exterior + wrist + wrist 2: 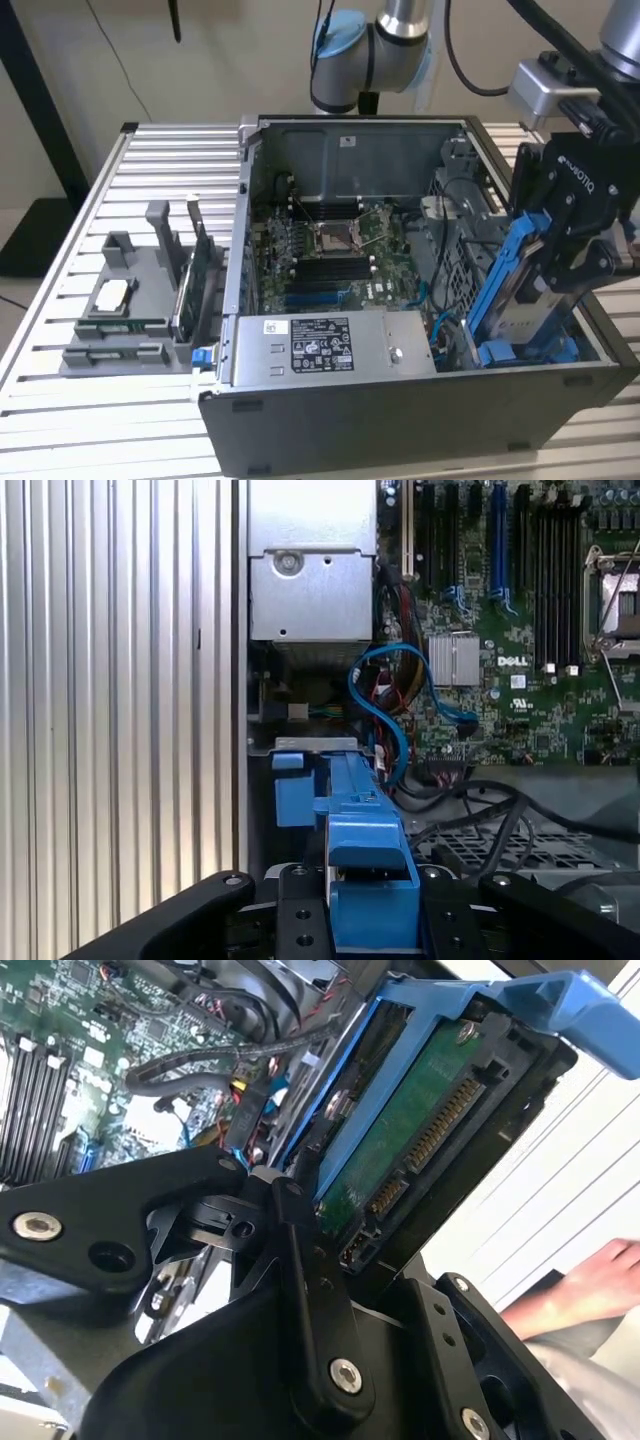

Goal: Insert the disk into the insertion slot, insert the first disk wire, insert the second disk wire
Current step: 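Insert the disk into the insertion slot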

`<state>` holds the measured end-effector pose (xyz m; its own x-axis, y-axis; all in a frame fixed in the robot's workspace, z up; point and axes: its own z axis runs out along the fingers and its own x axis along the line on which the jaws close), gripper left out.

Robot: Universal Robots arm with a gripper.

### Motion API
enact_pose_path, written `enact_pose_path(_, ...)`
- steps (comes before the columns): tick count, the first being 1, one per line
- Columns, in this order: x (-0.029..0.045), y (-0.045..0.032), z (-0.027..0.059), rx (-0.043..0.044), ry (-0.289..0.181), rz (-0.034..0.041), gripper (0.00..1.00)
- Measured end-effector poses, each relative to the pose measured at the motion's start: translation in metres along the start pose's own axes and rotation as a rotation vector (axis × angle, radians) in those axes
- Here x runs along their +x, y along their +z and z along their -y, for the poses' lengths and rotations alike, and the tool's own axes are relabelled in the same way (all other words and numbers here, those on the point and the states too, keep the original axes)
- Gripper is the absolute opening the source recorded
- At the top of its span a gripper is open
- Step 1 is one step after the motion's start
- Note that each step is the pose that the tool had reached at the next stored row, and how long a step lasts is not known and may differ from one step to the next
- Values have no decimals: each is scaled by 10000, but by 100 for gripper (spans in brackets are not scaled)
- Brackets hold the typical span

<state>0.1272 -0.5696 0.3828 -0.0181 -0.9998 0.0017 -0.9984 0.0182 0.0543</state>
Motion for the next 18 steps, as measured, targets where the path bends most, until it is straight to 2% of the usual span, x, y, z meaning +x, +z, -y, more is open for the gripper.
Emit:
enact_pose_path(13, 0, 166, 9, -8, 0, -2, 33)
enact_pose_path(18, 0, 177, 10, -44, 0, -3, 33)
